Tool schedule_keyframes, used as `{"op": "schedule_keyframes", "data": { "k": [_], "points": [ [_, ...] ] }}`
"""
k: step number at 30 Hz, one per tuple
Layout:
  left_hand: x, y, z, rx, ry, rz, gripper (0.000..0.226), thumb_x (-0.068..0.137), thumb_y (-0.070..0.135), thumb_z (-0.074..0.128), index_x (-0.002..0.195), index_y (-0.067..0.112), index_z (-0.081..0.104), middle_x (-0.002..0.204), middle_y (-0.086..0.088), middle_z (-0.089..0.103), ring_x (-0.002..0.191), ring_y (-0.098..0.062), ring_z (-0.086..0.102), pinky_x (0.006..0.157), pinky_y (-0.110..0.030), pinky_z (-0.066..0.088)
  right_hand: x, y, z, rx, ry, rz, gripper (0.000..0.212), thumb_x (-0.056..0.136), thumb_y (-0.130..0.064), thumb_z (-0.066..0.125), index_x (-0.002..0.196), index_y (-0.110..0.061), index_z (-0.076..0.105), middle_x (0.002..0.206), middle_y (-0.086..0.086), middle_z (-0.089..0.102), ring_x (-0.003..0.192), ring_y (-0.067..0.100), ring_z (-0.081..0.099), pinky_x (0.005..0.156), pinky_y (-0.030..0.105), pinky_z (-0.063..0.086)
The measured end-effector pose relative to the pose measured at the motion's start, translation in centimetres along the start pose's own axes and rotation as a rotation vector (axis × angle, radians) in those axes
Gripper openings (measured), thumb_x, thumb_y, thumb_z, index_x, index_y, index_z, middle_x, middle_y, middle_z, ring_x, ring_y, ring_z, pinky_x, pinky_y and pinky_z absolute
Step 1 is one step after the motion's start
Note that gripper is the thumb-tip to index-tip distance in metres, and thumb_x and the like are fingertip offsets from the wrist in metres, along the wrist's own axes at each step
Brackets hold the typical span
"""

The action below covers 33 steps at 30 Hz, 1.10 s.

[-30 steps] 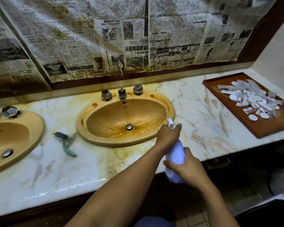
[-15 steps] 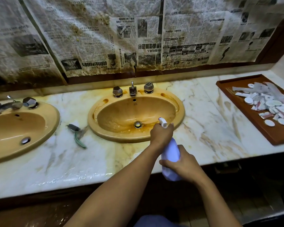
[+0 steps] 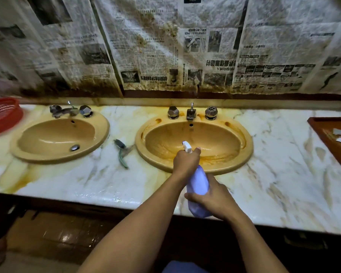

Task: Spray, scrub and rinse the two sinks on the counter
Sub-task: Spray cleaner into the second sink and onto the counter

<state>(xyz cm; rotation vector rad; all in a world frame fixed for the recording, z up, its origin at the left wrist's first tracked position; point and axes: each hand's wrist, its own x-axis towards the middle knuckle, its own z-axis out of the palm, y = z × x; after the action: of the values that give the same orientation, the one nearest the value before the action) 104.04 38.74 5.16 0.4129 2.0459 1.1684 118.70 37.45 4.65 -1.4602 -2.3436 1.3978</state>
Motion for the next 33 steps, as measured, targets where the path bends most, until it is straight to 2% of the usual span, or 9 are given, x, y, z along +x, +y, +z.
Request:
{"op": "schedule_keyframes", "data": {
  "k": [4,7,11,14,17,21,26,30,33],
  "points": [
    [-0.3,0.8,0.2,0.06,0.061,0.034,0.034,0.093,0.044,0.058,0.09,0.011,0.07,0.092,-0.007,0.076,0.096,-0.031,0.067,0.087,-0.038,0.054,0.2,0.1,-0.7,-0.1,0.007,-0.04,0.068,0.067,-0.069,0.073,0.119,-0.035,0.045,0.096,-0.013,0.063,0.09,0.014,0.063,0.082,0.038,0.055],
    [-0.5,1.2,1.0,0.044,0.063,0.043,0.026,0.093,0.044,0.06,0.081,0.021,0.062,0.093,-0.009,0.075,0.096,-0.031,0.068,0.089,-0.04,0.055,0.6,0.6,-1.4,-0.12,0.003,-0.042,0.076,0.061,-0.076,0.066,0.121,-0.035,0.044,0.103,-0.009,0.066,0.093,0.017,0.065,0.084,0.041,0.056],
    [-0.5,1.2,2.4,-0.028,-0.001,0.042,0.05,0.087,0.056,0.063,0.107,0.01,0.067,0.1,-0.006,0.072,0.093,-0.027,0.067,0.083,-0.039,0.053,0.8,1.4,-2.7,-0.075,-0.019,-0.032,0.076,0.058,-0.076,0.066,0.119,-0.037,0.045,0.102,-0.011,0.067,0.092,0.015,0.065,0.085,0.043,0.056],
    [-0.8,1.6,3.2,-0.042,-0.005,0.039,0.049,0.092,0.053,0.063,0.114,0.009,0.064,0.105,-0.007,0.07,0.096,-0.027,0.066,0.08,-0.037,0.049,0.8,1.9,-3.3,-0.051,-0.022,-0.025,0.076,0.058,-0.075,0.067,0.119,-0.036,0.046,0.101,-0.011,0.066,0.092,0.015,0.065,0.086,0.044,0.056],
    [-1.0,2.0,3.3,0.012,0.064,0.061,0.035,0.096,0.048,0.062,0.098,0.012,0.064,0.095,-0.005,0.069,0.095,-0.029,0.065,0.076,-0.036,0.046,0.9,2.0,-3.5,-0.056,-0.024,-0.035,0.078,0.057,-0.077,0.066,0.12,-0.037,0.045,0.102,-0.011,0.066,0.092,0.015,0.065,0.086,0.045,0.056],
    [-0.7,2.4,2.7,0.075,0.115,0.075,0.03,0.098,0.042,0.06,0.082,0.016,0.06,0.097,-0.009,0.072,0.097,-0.032,0.064,0.083,-0.038,0.049,1.0,1.6,-3.4,-0.107,-0.021,-0.07,0.07,0.063,-0.076,0.067,0.115,-0.036,0.043,0.095,-0.013,0.063,0.088,0.015,0.064,0.081,0.041,0.056],
    [-0.5,2.3,2.6,-0.003,0.059,0.059,0.051,0.096,0.053,0.062,0.121,0.008,0.061,0.115,-0.009,0.066,0.11,-0.03,0.062,0.084,-0.036,0.046,1.8,1.2,-3.8,-0.079,-0.037,-0.072,0.08,0.053,-0.08,0.063,0.118,-0.037,0.046,0.099,-0.009,0.065,0.09,0.017,0.064,0.083,0.044,0.057],
    [-0.2,2.1,1.5,0.064,0.15,0.029,0.043,0.1,0.046,0.058,0.116,0.006,0.063,0.11,-0.01,0.066,0.112,-0.033,0.061,0.091,-0.036,0.046,2.1,0.8,-3.2,-0.07,-0.081,-0.098,0.077,0.053,-0.078,0.067,0.115,-0.036,0.047,0.099,-0.009,0.066,0.09,0.016,0.064,0.084,0.045,0.057],
    [-0.3,1.5,0.9,0.076,0.23,0.003,0.04,0.1,0.042,0.057,0.114,0.006,0.066,0.116,-0.012,0.069,0.114,-0.035,0.061,0.09,-0.036,0.046,2.4,0.6,-2.7,-0.07,-0.11,-0.124,0.073,0.054,-0.075,0.07,0.111,-0.034,0.049,0.1,-0.009,0.066,0.09,0.015,0.064,0.083,0.046,0.057]
  ]
}}
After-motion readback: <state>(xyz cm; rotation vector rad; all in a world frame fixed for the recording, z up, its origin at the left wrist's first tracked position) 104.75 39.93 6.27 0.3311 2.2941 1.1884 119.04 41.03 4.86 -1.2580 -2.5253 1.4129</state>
